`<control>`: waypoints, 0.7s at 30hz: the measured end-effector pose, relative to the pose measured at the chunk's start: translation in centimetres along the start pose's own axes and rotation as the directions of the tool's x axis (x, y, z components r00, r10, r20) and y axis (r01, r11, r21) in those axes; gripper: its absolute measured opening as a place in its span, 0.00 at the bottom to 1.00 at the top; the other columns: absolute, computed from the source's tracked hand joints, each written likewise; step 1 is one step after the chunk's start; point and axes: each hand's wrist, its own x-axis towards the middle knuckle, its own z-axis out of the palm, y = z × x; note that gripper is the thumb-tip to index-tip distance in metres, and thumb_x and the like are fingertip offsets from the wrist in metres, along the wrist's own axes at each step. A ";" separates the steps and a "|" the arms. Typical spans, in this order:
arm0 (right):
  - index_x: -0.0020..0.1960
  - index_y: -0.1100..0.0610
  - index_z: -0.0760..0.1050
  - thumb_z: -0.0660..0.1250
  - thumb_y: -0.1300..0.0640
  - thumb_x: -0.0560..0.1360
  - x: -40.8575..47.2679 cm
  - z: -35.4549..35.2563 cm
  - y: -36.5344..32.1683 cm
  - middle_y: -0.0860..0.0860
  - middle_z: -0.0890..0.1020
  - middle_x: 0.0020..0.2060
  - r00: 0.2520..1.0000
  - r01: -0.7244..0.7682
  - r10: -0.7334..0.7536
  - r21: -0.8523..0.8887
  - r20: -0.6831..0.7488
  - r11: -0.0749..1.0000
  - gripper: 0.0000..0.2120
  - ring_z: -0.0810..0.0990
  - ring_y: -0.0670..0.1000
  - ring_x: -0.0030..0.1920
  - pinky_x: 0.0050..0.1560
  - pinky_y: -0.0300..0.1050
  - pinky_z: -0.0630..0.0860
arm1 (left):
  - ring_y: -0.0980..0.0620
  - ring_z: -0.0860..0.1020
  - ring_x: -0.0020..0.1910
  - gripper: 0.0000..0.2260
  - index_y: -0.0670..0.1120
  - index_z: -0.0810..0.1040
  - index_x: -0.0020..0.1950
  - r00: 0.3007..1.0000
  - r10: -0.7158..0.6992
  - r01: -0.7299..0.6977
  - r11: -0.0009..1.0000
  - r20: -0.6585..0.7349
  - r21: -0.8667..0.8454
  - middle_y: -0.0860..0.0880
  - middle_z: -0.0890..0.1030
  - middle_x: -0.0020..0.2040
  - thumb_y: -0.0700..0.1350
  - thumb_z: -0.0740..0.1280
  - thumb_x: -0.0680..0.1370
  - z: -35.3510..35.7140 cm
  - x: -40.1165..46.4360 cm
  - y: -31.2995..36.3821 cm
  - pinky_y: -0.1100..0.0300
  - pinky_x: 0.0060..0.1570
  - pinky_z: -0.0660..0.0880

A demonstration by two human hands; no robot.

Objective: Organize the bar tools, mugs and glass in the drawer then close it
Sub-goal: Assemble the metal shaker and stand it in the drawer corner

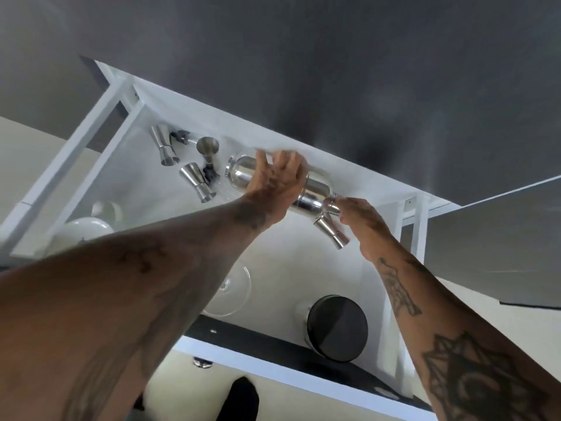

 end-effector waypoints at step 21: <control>0.64 0.33 0.56 0.80 0.48 0.61 -14.3 12.8 -10.6 0.42 0.74 0.65 0.779 0.498 -0.504 0.120 0.373 0.859 0.43 0.76 0.46 0.64 0.61 0.46 0.78 | 0.62 0.71 0.54 0.43 0.53 0.64 0.71 0.900 -0.435 0.223 0.424 0.018 -0.878 0.59 0.71 0.59 0.53 0.81 0.60 -7.0 -16.8 -15.1 0.76 0.51 0.69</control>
